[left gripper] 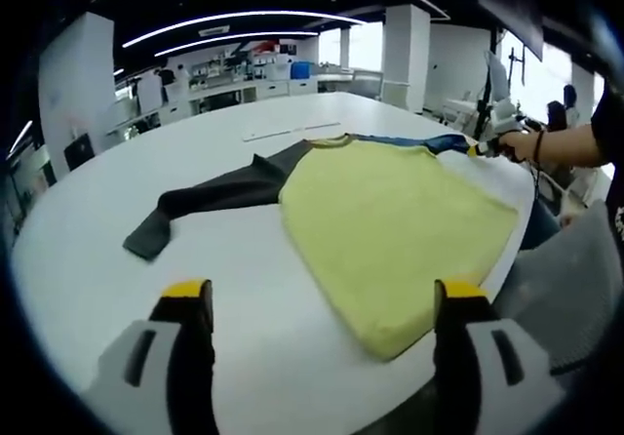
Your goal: Fold the garment on the visible template until the final outline fits inside the template.
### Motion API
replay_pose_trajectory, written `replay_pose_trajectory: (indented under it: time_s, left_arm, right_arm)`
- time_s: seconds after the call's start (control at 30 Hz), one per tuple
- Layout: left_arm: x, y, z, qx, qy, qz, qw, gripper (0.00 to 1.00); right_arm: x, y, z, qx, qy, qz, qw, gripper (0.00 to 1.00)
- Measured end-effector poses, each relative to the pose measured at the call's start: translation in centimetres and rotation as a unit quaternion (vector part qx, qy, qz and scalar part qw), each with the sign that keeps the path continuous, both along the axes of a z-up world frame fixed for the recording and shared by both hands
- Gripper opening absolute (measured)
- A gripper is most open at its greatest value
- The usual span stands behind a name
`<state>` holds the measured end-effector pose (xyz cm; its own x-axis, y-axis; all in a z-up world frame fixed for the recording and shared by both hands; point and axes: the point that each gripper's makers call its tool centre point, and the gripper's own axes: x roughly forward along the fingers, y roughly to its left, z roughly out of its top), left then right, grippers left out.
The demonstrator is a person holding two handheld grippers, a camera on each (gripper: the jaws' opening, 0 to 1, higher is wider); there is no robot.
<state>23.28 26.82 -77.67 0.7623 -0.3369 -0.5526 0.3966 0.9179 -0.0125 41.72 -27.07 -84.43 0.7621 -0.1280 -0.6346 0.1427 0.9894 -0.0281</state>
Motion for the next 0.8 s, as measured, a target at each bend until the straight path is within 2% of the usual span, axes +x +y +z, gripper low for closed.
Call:
replay_pose_trajectory:
  time_s: [0.1, 0.2, 0.53, 0.63, 0.8]
  left_arm:
    - [0.0, 0.1, -0.1, 0.002, 0.001, -0.001, 1.0000, 0.90]
    - [-0.1, 0.2, -0.3, 0.003, 0.004, -0.002, 1.0000, 0.89]
    - [0.0, 0.1, -0.4, 0.003, 0.007, -0.001, 1.0000, 0.88]
    - [0.1, 0.1, -0.4, 0.003, 0.005, -0.002, 1.0000, 0.87]
    - [0.2, -0.2, -0.3, 0.004, 0.004, -0.003, 1.0000, 0.87]
  right_arm:
    - [0.1, -0.1, -0.1, 0.001, -0.001, -0.001, 1.0000, 0.07]
    - [0.1, -0.4, 0.0, -0.005, -0.002, 0.000, 1.0000, 0.00]
    - [-0.5, -0.4, 0.5, 0.010, -0.015, -0.002, 0.9998, 0.00]
    - [-0.5, -0.9, 1.9, -0.012, -0.030, 0.006, 0.9995, 0.00]
    - [-1.1, -1.7, 4.8, -0.025, -0.050, 0.016, 0.9983, 0.00]
